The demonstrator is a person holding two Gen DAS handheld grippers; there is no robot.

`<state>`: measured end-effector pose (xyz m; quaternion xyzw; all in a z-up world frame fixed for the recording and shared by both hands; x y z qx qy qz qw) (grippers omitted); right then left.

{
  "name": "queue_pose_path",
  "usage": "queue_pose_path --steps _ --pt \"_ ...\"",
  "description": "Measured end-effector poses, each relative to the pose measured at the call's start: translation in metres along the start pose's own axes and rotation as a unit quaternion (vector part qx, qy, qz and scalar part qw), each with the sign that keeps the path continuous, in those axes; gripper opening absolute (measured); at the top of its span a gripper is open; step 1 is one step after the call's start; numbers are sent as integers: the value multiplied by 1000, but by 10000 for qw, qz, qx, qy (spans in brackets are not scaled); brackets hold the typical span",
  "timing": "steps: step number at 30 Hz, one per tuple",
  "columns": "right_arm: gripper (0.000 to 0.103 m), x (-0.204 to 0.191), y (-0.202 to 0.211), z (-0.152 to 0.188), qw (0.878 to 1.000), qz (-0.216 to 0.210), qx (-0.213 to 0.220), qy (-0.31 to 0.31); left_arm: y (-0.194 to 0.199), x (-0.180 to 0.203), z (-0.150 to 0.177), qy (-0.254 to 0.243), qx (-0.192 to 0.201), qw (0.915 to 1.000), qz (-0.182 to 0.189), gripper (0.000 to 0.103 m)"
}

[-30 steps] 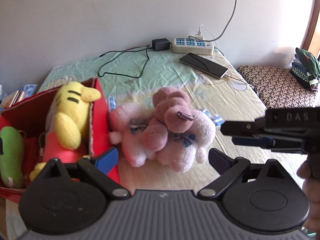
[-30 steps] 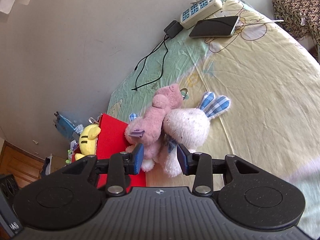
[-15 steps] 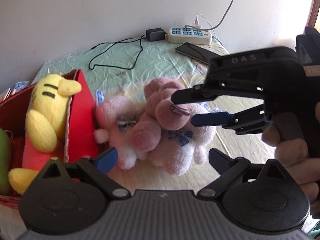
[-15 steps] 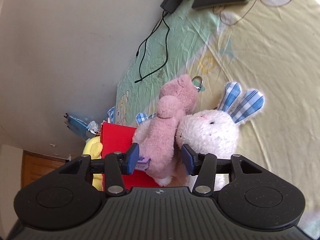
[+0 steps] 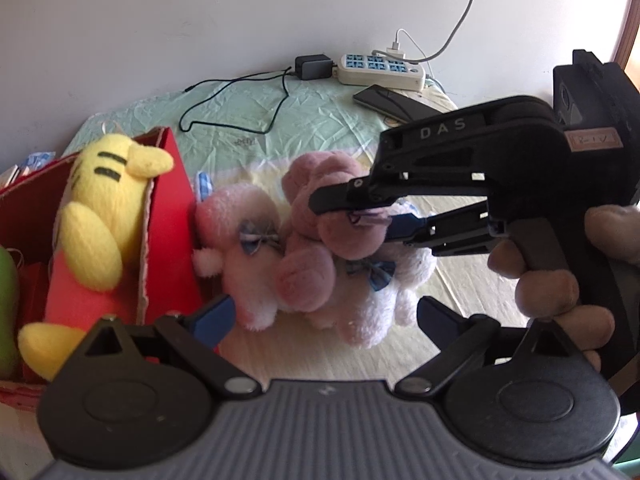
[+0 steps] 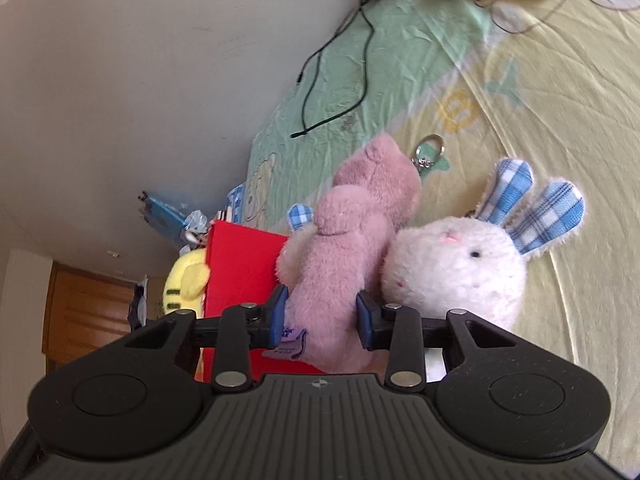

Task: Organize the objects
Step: 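Close the right gripper on the pink teddy bear, then lift the pink teddy bear with the right gripper and carry it over the red box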

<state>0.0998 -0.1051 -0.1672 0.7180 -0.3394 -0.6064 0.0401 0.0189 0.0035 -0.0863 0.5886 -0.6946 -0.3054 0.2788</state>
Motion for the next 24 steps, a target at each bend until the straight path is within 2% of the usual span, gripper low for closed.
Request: queue_pose_path --steps 8,13,20,24 --pt "37 0 27 32 9992 -387 -139 13 13 2 16 23 -117 9994 337 98" --pt "35 8 45 59 9989 -421 -192 -60 19 3 34 26 -244 9977 627 98" --pt "33 26 58 87 9975 -462 -374 -385 14 11 61 -15 -638 9912 1163 98" --pt "33 32 64 96 9962 -506 -437 -556 17 20 65 -62 -665 9869 1466 98"
Point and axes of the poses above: each gripper's, at about its wrist camera, not at the fingertips, and y roughly against the way its jaws point, x to its right, z to its underside, the point moved 5 cm from there along -y, roughly the way its jaws point, and after that the axes turned 3 degrees about x, right-handed, at the moved point
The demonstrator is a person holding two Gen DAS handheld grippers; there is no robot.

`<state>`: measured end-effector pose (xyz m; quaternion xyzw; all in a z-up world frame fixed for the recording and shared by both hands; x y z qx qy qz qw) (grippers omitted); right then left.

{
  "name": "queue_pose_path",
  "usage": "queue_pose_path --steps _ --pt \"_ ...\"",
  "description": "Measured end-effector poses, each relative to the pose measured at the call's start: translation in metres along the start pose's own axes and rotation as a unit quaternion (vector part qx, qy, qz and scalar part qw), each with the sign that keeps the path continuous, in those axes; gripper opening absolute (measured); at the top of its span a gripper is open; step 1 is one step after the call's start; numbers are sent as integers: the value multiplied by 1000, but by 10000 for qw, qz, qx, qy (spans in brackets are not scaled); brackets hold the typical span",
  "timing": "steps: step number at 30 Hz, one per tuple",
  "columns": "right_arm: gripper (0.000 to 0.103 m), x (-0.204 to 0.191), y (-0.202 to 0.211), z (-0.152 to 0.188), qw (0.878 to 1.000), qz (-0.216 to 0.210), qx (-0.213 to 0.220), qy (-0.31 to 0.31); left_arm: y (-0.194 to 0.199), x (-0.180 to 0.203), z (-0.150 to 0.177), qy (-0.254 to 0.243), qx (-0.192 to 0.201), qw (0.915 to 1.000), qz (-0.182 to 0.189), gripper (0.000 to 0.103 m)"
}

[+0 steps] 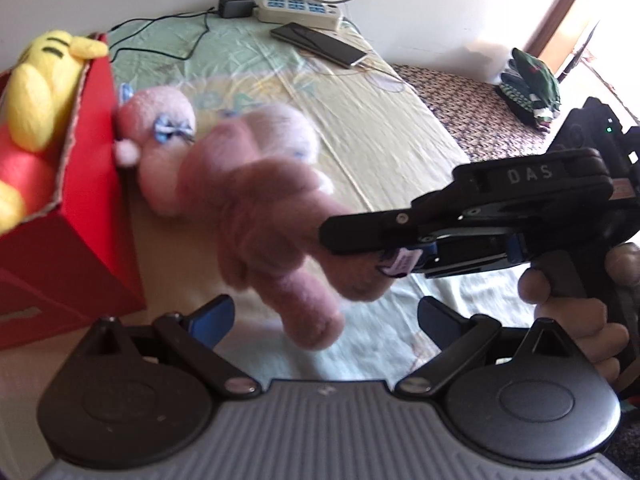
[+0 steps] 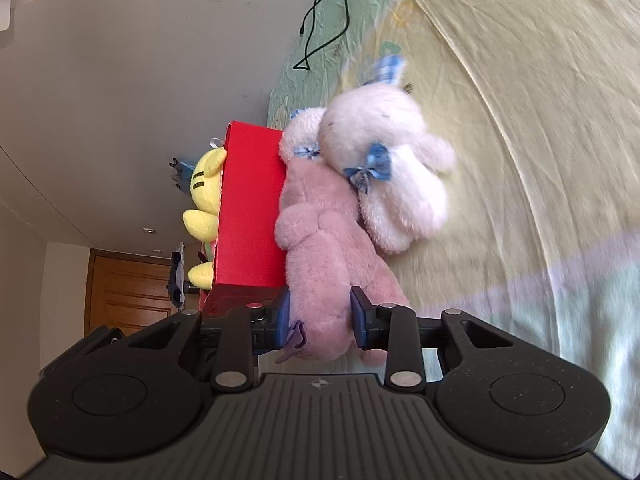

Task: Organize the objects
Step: 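Lift the pink teddy bear with the right gripper and carry it over the red box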

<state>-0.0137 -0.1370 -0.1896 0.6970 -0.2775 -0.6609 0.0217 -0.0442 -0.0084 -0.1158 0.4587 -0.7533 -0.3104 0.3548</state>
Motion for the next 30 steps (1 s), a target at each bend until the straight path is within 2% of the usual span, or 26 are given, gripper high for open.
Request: queue_pose_path --steps 3,5,11,14,18,21,25,26,28,30 --pt "32 9 1 4 9995 -77 -144 -272 0 3 0 12 -19 9998 203 99" --pt "33 10 2 7 9997 60 -134 -177 -3 2 1 66 -60 9996 285 99" --pt "38 -3 9 -5 9974 415 -12 584 -15 -12 6 428 -215 9981 388 99" --pt "45 -13 15 -14 9921 540 97 1127 -16 -18 4 687 -183 9960 540 99" --pt "48 -31 -2 -23 9808 558 -114 1865 -18 -26 3 1034 -174 9919 714 99" --pt "47 -35 -24 -26 9696 744 -358 2303 -22 -29 4 1165 -185 9903 740 99" --pt "46 -34 -46 -26 9596 906 -764 2552 -24 -29 4 1265 -189 9883 826 99" --pt "44 -33 -46 -25 9584 937 -800 2574 -26 -30 4 1276 -206 9883 805 99" --pt "32 -30 -47 -26 9595 998 -803 2509 -28 -32 5 1277 -234 9887 747 99" --pt "29 -24 -42 -29 9666 947 -780 2250 -29 -34 8 1312 -253 9882 748 99"
Point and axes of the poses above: each gripper's, at about its wrist camera, not at the fingertips, and y roughly against the way its jaws point, x to its right, z to its underside, the point moved 5 cm from there along -y, roughly the way its jaws point, and after that the axes turned 3 degrees about x, right-handed, at the moved point
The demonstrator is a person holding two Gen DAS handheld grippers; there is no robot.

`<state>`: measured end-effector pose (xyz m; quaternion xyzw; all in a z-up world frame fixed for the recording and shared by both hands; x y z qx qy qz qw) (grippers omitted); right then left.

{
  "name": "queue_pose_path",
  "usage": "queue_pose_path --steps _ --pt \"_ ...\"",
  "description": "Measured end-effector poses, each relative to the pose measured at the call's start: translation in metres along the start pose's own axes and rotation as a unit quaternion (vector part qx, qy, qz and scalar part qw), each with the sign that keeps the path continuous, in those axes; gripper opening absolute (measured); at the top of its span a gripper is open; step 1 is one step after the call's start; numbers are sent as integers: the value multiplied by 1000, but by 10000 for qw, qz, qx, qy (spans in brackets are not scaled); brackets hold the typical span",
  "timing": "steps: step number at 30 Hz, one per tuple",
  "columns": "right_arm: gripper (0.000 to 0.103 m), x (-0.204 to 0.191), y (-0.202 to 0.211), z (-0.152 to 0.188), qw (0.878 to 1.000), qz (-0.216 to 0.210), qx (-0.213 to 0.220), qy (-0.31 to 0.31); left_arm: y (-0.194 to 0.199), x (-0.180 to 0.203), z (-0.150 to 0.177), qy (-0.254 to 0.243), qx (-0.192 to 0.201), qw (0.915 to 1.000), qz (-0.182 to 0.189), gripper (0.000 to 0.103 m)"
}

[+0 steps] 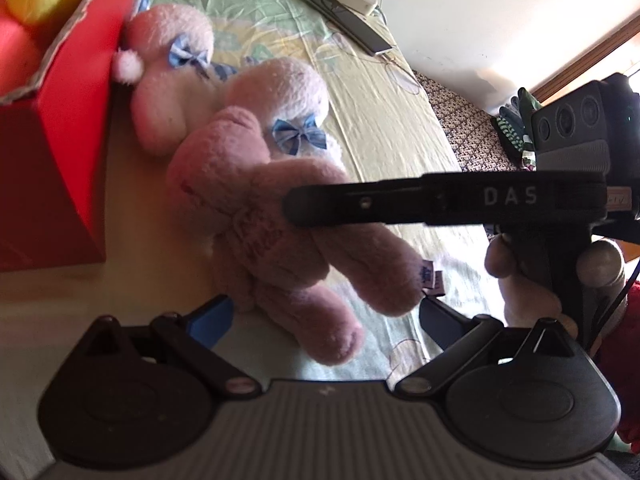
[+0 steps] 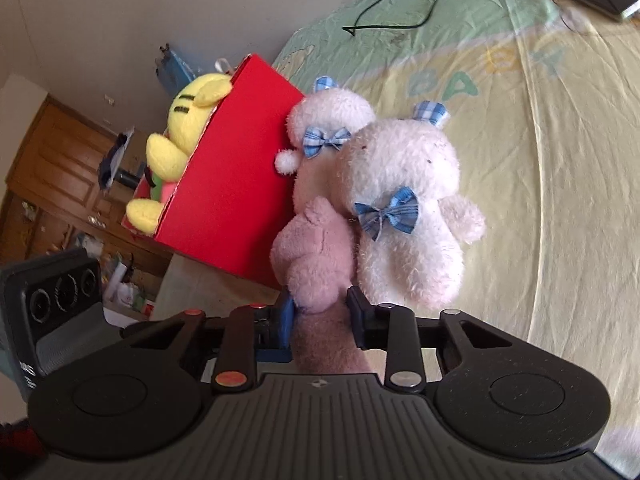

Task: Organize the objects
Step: 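Lift the pink teddy bear with the right gripper and carry it over the red box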

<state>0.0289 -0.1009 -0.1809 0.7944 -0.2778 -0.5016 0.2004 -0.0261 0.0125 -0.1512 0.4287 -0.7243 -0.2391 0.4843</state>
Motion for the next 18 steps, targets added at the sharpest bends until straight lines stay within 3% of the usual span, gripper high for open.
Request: queue_pose_path --steps 4,8,11,15,18 --pt "28 17 9 13 9968 -211 44 -769 -1 -1 1 4 -78 9999 108 99" --pt "28 29 18 32 9877 -381 147 -1510 -1 11 6 -348 -184 9991 134 100" --pt "28 32 24 44 9844 -396 177 -1708 1 16 10 -516 -213 9982 235 100" --pt "28 27 26 55 9863 -354 106 -1610 0 15 8 -332 -306 9965 709 100" --pt "29 26 22 53 9867 -351 132 -1579 -7 9 9 -221 -385 9971 616 100"
Point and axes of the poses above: each gripper's, at about its wrist camera, not at the fingertips, and y roughly against the way its jaws point, x to its right, z to its underside, the point moved 5 cm from there along -y, roughly the way its jaws point, and after that the axes turned 3 degrees about x, right-handed, at the moved point
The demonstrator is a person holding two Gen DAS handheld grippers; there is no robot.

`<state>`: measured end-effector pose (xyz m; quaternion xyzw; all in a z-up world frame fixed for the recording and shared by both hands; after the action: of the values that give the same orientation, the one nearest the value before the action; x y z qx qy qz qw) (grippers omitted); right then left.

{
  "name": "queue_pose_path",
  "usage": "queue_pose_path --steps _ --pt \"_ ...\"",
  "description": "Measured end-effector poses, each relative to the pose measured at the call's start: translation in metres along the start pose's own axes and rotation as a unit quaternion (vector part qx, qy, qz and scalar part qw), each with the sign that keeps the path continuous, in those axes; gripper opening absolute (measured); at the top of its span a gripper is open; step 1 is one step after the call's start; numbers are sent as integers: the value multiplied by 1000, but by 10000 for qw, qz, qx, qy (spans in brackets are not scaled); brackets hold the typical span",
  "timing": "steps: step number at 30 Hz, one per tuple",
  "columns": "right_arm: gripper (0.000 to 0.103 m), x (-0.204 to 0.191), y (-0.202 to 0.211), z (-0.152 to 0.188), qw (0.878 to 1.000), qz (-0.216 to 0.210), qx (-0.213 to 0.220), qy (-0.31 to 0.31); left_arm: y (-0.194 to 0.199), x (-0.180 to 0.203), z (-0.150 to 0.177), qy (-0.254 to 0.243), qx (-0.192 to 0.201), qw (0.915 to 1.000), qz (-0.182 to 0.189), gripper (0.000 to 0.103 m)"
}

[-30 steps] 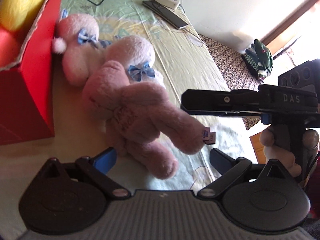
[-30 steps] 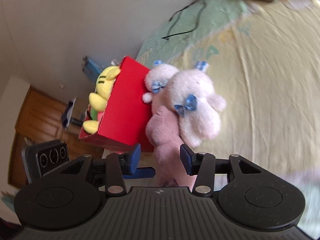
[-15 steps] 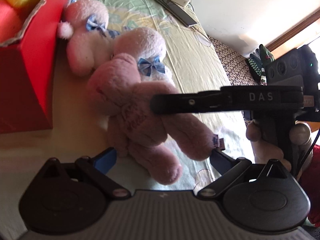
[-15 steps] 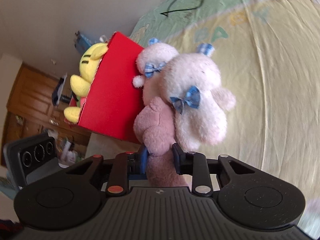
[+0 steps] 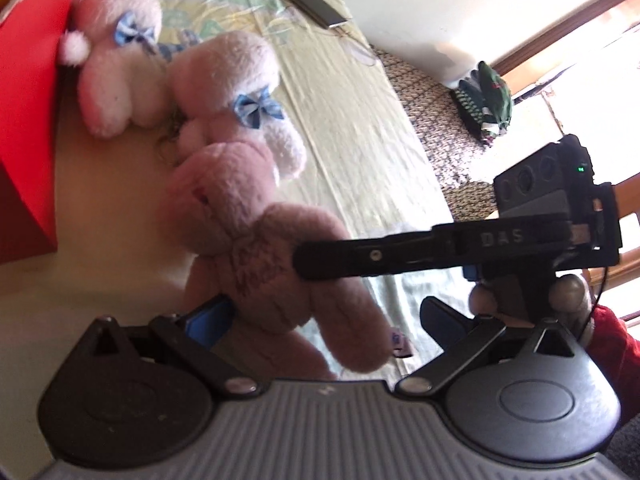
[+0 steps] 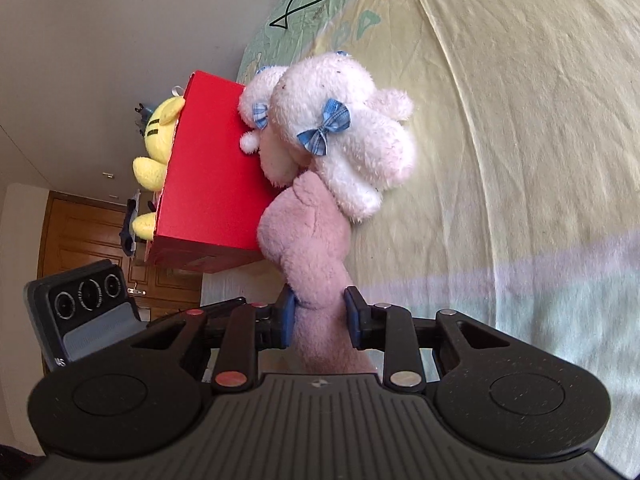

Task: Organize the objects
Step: 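Lift the pink teddy bear with the right gripper and carry it over the red box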

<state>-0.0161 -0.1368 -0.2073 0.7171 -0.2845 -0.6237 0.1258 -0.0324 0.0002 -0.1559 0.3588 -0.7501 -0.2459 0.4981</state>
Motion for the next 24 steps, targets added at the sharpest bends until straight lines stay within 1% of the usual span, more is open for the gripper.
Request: queue_pose_path --steps 2,4,5,10,16,21,24 --pt "33 1 -3 -2 10000 1 -6 -51 -1 0 0 1 2 10000 -35 100" --pt "40 0 -8 -2 10000 41 -56 32 -3 2 2 -117 -36 9998 -172 100" --pt "41 0 -10 -2 9999 54 -62 65 -5 4 3 -188 -47 9995 -249 100" --pt "41 -3 -17 -2 9999 9 -90 103 -15 9 3 -259 -42 9985 -482 100" --pt "39 -3 -14 2 10000 -7 -56 51 -15 13 5 -335 -22 9977 -587 99" --pt "38 -8 -7 11 9999 -8 40 113 -12 21 7 -531 -10 9962 -683 98" --pt "37 -11 -1 15 9999 -72 115 78 -7 29 6 -716 64 9946 -754 98"
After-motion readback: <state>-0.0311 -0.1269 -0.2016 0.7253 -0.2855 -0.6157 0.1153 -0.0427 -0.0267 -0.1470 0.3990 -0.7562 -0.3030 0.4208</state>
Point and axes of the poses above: each gripper's, at about its wrist camera, not at the fingertips, and y roughly against the way its jaws point, x to its right, z to its underside, the point moved 5 cm from there along -y, roughly the way its jaws point, and after that the axes turned 3 degrees about x, right-handed, at the moved point
